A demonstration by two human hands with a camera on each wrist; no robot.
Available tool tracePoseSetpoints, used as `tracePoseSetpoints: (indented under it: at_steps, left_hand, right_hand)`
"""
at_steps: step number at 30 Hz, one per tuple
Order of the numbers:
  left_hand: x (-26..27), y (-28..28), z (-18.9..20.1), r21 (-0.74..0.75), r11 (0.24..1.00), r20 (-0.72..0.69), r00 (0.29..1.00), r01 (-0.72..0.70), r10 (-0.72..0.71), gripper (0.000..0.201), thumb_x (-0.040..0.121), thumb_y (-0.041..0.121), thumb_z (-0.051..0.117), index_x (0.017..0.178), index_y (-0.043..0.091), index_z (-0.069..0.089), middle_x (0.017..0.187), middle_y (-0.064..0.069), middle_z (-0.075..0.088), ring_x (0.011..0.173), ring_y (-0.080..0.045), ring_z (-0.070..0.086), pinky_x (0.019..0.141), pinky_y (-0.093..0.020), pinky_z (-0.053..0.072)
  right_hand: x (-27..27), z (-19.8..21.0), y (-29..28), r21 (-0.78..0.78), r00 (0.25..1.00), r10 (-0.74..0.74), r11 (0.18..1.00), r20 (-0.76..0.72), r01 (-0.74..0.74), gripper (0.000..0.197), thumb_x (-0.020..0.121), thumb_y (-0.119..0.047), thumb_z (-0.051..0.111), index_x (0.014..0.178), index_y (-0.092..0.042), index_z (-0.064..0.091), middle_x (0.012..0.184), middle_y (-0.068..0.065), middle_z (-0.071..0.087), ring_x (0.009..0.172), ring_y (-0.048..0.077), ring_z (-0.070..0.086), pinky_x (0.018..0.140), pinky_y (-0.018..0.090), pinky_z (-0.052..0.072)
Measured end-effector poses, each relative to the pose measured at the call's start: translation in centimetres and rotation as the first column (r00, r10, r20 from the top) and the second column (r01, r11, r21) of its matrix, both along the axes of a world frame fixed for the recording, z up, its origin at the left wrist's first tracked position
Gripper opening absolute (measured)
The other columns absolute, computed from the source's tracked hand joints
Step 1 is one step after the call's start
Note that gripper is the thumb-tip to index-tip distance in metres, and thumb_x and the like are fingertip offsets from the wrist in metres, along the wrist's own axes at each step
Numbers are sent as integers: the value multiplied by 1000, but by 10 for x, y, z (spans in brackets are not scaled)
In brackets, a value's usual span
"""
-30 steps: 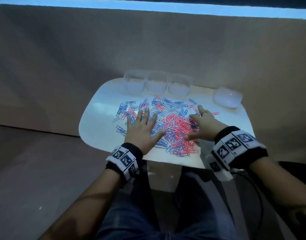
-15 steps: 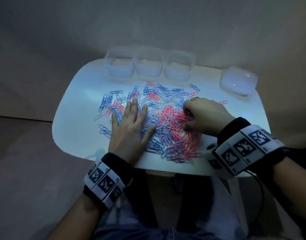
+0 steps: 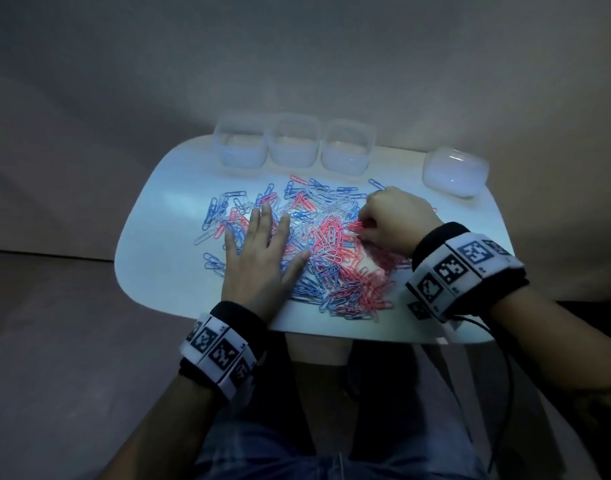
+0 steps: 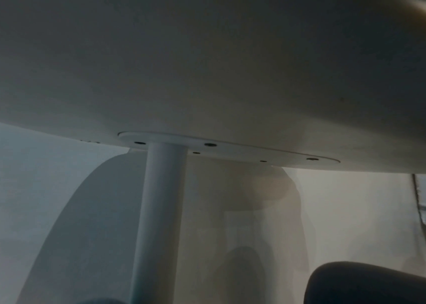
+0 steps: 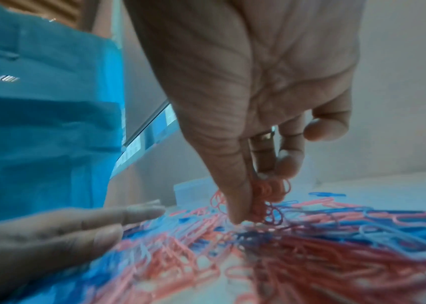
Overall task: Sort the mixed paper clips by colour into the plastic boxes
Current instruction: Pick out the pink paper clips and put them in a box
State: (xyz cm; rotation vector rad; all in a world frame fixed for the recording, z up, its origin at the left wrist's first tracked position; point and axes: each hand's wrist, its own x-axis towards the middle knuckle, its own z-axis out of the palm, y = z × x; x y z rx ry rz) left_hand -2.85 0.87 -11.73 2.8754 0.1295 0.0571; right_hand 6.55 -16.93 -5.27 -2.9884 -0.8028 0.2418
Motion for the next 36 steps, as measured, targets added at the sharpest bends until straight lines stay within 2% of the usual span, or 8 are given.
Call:
tracePoseSetpoints:
  at_steps: [7, 9, 12, 17, 21, 24, 33, 36]
  left_hand:
    - [0, -1, 12, -466, 884, 199, 971, -25, 133, 78, 82, 63, 22, 145, 19, 31, 154, 1, 24, 141, -3, 13, 115, -26, 7]
    - [-2, -10, 21, -763, 647, 220, 937, -8, 272, 73, 83, 61, 27, 141, 19, 38, 144, 6, 39, 135, 1, 29, 108, -8, 20]
    - [-3, -30, 36, -991, 131, 52, 929, 4, 365, 59, 94, 57, 21, 139, 22, 37, 141, 4, 47, 126, 2, 44, 106, -15, 30]
    - [14, -60, 50, -863, -494, -267, 926, -106, 267, 65, 95, 56, 11, 132, 15, 45, 135, -6, 52, 126, -17, 48, 105, -36, 33]
    - [25, -79, 62, -594, -792, -360, 927, -145, 100, 56, 96, 52, 21, 106, 10, 58, 88, -12, 68, 74, -20, 68, 66, -27, 56]
    - [28, -81, 60, -474, -873, -344, 937, -118, 60, 54, 100, 41, 20, 94, 8, 62, 73, -13, 69, 55, -20, 68, 39, -17, 48]
    - [23, -63, 36, -319, -942, -231, 972, -104, -30, 63, 96, 44, 26, 88, 0, 72, 98, -20, 70, 84, -33, 70, 71, -47, 55]
    - [17, -43, 28, -270, -961, -159, 987, -61, -18, 57, 96, 36, 31, 91, -5, 70, 97, -23, 70, 86, -35, 70, 74, -47, 54]
  right_hand:
    - [9, 8, -25, 356, 965, -110, 915, -236, 192, 32, 80, -24, 71, 84, 7, 65, 82, 22, 60, 76, 29, 54, 66, 35, 39]
    - [7, 5, -29, 396, 945, -116, 887, -307, 237, 33, 80, -23, 71, 85, 9, 64, 77, 21, 57, 70, 22, 47, 63, 30, 32]
    - [8, 1, -32, 390, 929, -111, 885, -353, 254, 30, 82, -22, 68, 79, 7, 61, 70, 14, 54, 65, 16, 45, 61, 26, 31]
    - [-5, 25, -25, 608, 864, 38, 726, -502, 321, 24, 85, -16, 65, 84, 8, 63, 62, 5, 55, 54, 7, 48, 47, 11, 38]
    - [-21, 39, 0, 526, 943, 123, 848, -309, 62, 25, 79, -18, 70, 86, 6, 66, 70, 21, 60, 62, 15, 49, 60, 27, 44]
    - [-26, 47, 2, 465, 977, 126, 885, -171, -33, 30, 72, -22, 76, 100, -10, 72, 73, 1, 60, 61, 4, 49, 62, 8, 37]
    - [-31, 42, -36, 793, 980, -77, 577, -185, 195, 17, 80, -11, 70, 95, -18, 67, 93, 3, 68, 76, 10, 66, 65, 17, 55]
    - [-24, 29, -60, 641, 964, -165, 722, -209, 262, 11, 79, -12, 71, 89, -15, 68, 79, 1, 65, 62, 1, 59, 58, 11, 49]
